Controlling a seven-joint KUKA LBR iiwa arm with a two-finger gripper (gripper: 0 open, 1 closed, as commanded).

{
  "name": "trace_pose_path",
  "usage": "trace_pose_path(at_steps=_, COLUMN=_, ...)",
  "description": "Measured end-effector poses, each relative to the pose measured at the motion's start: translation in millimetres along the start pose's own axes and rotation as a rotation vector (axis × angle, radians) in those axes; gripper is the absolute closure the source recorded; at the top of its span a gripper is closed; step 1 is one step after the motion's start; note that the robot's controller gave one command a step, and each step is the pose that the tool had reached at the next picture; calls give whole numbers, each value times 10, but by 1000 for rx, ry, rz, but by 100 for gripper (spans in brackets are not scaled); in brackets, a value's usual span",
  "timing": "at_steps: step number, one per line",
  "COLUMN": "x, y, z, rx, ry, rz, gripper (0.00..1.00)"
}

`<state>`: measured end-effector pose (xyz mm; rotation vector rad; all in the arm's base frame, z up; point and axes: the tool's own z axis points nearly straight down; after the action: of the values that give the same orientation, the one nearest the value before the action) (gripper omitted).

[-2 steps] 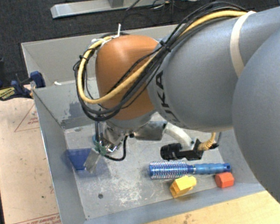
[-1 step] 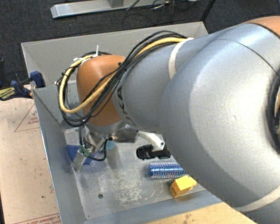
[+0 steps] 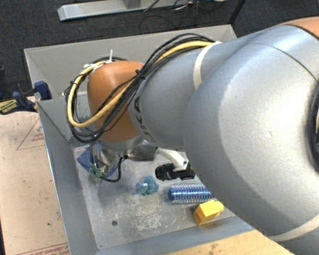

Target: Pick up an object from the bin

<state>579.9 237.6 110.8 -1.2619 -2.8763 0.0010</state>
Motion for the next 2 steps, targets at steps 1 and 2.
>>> trace_pose_path(at_steps=1, x=119, y=-264, z=-1182, rx=-6, ry=-4, rz=-309, gripper=100)
trace_pose_path(at_steps=2, x=463, y=-353, z=-112, rx=3, ry=4, rz=-837, gripper=100)
